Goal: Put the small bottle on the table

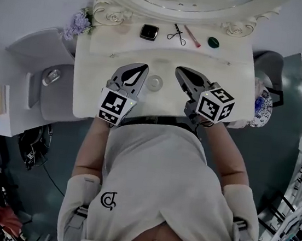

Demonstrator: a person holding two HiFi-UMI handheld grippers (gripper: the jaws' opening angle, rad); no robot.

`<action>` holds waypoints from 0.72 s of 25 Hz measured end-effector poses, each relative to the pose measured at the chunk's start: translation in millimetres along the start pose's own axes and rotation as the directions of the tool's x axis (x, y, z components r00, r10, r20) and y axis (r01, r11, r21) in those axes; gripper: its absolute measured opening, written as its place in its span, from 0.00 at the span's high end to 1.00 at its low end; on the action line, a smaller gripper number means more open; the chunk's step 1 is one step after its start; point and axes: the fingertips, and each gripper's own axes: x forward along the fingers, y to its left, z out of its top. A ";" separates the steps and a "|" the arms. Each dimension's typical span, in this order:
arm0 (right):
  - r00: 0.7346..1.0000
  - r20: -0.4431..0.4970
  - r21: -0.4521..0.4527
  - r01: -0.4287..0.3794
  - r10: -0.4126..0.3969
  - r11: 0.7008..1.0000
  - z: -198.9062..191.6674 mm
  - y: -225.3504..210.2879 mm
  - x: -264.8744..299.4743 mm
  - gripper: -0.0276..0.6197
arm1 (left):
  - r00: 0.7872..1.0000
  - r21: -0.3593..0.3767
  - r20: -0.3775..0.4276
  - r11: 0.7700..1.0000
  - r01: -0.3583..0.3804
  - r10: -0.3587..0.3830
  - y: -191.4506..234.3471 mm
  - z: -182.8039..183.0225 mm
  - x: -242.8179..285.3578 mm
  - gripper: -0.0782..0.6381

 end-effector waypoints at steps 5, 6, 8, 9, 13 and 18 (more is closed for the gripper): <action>0.994 0.088 -0.242 0.080 -0.061 0.967 37.1 7.7 -1.1 0.95 | 0.996 -0.048 0.008 0.995 -0.092 0.093 28.4 20.2 -18.4 0.87; 0.992 0.110 -0.282 0.096 -0.067 0.955 43.9 8.6 -0.6 0.95 | 0.994 -0.056 0.023 0.993 -0.107 0.108 33.8 25.9 -22.3 0.87; 0.985 0.156 -0.361 0.130 -0.078 0.923 55.5 10.5 0.0 0.95 | 0.990 -0.069 0.046 0.989 -0.132 0.135 43.7 34.1 -30.8 0.87; 0.981 0.178 -0.397 0.147 -0.081 0.906 59.8 11.6 -0.3 0.95 | 0.988 -0.071 0.053 0.987 -0.144 0.148 47.9 36.6 -35.2 0.87; 0.968 0.238 -0.470 0.185 -0.078 0.863 68.1 12.8 -4.2 0.95 | 0.981 -0.062 0.064 0.982 -0.179 0.183 59.4 44.1 -47.2 0.87; 0.960 0.270 -0.509 0.207 -0.074 0.835 70.9 13.6 -7.3 0.95 | 0.976 -0.093 0.058 0.975 -0.204 0.210 67.7 47.6 -51.5 0.87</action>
